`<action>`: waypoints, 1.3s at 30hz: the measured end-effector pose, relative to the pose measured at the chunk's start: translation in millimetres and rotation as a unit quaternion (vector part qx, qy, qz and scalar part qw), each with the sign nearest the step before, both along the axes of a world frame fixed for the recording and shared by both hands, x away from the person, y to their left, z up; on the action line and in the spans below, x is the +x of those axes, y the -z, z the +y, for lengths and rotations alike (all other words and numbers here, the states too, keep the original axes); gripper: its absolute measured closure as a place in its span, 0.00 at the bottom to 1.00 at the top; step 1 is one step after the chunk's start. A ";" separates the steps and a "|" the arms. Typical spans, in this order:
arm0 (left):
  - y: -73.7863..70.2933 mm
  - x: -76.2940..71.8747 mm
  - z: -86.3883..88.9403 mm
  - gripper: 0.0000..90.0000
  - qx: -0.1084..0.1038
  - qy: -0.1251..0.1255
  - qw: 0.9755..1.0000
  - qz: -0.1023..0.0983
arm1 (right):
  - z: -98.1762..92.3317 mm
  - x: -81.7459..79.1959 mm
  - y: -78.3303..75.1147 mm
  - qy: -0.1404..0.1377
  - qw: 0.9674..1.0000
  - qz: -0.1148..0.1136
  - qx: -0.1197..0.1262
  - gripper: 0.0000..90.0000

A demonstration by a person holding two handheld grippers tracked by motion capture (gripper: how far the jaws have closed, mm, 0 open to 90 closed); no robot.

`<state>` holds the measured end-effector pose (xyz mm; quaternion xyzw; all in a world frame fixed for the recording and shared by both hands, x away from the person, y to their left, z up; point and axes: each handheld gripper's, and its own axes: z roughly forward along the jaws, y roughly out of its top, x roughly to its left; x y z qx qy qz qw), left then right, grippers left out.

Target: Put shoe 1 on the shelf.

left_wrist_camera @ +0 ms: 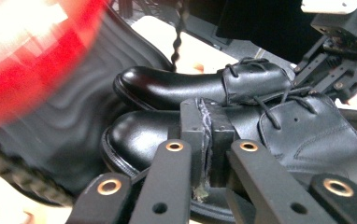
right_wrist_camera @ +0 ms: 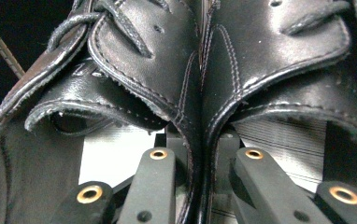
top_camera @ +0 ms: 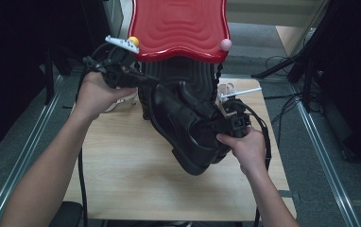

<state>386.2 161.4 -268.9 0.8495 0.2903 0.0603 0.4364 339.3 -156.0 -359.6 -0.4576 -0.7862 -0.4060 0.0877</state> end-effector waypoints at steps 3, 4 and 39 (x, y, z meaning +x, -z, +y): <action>-15.3 14.5 -5.4 1.00 -0.003 -0.002 1.000 -0.010 | 5.3 16.9 -6.1 0.014 1.000 -0.008 0.010 0.92; -20.1 18.9 -7.3 1.00 -0.004 -0.002 1.000 -0.010 | 5.3 16.9 -6.1 0.014 1.000 -0.008 0.010 0.92; -38.2 103.2 -47.0 0.99 0.019 -0.054 0.998 -0.030 | 75.6 81.8 23.3 0.199 0.975 -0.094 0.022 0.92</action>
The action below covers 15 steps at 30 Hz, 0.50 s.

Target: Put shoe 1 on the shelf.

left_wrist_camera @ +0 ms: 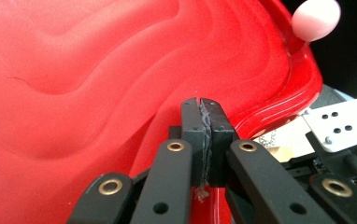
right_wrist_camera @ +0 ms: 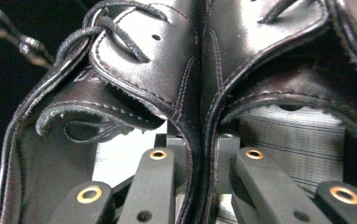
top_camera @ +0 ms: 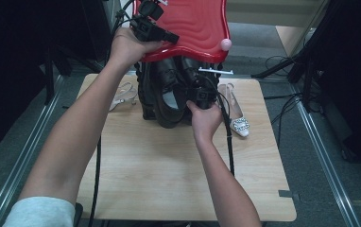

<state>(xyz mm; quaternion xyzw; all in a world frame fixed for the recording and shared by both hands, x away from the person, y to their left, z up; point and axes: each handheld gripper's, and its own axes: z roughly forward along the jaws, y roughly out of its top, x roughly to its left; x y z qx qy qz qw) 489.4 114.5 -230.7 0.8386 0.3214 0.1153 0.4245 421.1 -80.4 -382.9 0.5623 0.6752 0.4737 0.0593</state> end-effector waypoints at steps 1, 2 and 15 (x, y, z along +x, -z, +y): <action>0.1 0.0 -0.1 0.99 0.000 0.001 1.000 0.000 | 1.6 1.3 0.2 0.008 1.000 -0.003 0.004 0.92; 0.1 0.0 0.0 0.99 -0.001 0.002 1.000 0.002 | 2.5 2.1 -0.1 0.016 1.000 -0.005 0.008 0.92; 0.7 -0.4 -0.6 1.00 0.001 0.005 1.000 0.003 | 25.5 13.7 -1.8 0.086 0.996 -0.007 -0.006 0.90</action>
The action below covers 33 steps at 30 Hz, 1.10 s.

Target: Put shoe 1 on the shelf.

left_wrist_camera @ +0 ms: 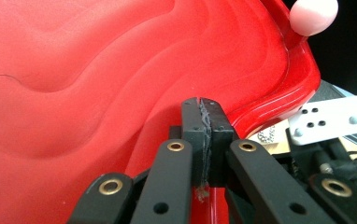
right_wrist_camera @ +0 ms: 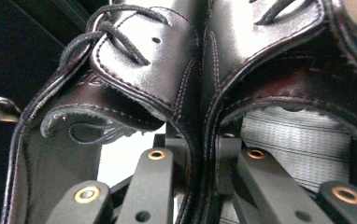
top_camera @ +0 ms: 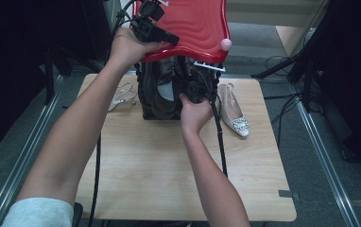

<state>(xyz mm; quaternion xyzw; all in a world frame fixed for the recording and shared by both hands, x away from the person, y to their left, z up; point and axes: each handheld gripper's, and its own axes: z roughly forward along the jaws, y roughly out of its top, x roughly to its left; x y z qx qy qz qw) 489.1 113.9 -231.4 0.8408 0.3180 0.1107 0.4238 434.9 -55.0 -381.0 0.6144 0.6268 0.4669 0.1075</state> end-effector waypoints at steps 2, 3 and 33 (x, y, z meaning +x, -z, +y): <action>0.1 -0.2 -0.1 1.00 0.000 0.001 1.000 0.000 | 2.1 0.3 0.0 -0.001 1.000 -0.001 -0.001 0.90; 0.2 -0.4 0.0 0.99 0.000 0.002 1.000 0.001 | 7.3 1.5 0.2 0.000 1.000 0.001 -0.010 0.88; 0.0 0.3 0.9 0.99 -0.002 0.005 1.000 0.006 | 4.7 -0.3 -0.6 -0.080 0.997 -0.012 0.006 0.59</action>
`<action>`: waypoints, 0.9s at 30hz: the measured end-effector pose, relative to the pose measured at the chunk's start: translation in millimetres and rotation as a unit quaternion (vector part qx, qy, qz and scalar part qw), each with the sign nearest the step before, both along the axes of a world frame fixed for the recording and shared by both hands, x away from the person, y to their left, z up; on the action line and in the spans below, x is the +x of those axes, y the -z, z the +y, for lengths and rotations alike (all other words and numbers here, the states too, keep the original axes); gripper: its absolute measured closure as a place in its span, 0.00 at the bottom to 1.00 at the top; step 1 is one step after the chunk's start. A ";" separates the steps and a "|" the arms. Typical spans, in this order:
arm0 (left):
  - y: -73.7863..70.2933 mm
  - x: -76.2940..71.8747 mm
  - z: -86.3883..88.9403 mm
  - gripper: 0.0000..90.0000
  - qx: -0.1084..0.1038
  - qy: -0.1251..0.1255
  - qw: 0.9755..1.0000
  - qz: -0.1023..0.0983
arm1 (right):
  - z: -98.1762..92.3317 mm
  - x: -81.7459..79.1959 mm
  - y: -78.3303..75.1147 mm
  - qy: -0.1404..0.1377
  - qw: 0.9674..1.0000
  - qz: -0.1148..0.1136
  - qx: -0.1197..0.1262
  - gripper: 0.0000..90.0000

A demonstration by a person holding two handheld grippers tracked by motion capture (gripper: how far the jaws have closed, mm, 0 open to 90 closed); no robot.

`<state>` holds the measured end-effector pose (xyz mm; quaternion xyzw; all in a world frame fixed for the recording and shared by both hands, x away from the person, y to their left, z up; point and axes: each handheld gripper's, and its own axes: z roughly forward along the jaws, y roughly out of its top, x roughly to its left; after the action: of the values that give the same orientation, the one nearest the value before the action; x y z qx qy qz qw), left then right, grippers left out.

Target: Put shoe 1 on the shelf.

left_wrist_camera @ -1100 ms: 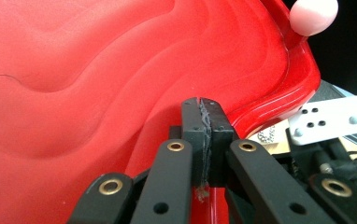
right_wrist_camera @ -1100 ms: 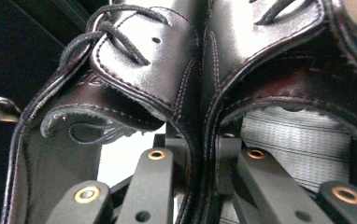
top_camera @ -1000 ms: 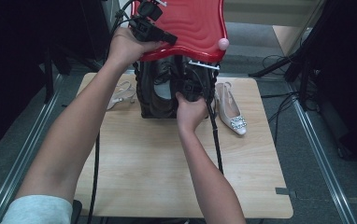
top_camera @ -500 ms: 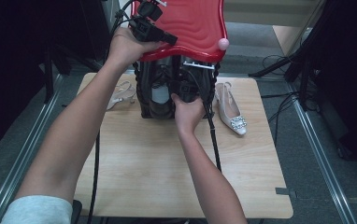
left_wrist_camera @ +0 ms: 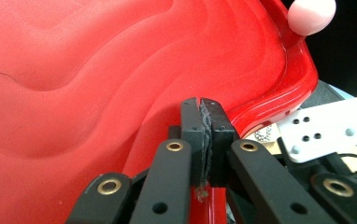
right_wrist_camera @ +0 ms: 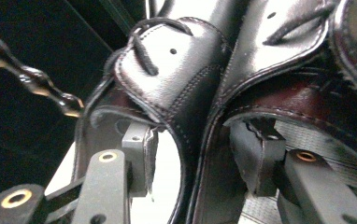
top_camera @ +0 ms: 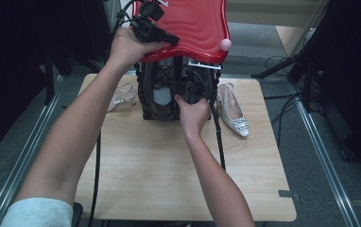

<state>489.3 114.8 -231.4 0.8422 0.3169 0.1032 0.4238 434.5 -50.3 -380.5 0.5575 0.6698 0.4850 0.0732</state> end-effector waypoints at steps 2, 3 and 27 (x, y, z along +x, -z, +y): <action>0.0 0.0 0.1 0.99 0.000 0.000 1.000 0.001 | -1.0 -2.9 -2.1 -0.006 1.000 -0.008 -0.006 0.59; 0.0 -0.1 0.0 0.99 0.000 -0.001 1.000 0.001 | -1.7 -5.4 -3.0 -0.009 1.000 -0.016 -0.012 0.59; -0.6 1.6 0.3 0.99 -0.001 0.002 1.000 0.013 | -58.1 -78.9 -16.0 -0.119 0.992 -0.041 0.024 0.63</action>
<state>490.9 115.0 -230.8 0.8437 0.3208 0.0915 0.4206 355.7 -108.4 -364.5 0.4552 0.7159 0.5286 0.0291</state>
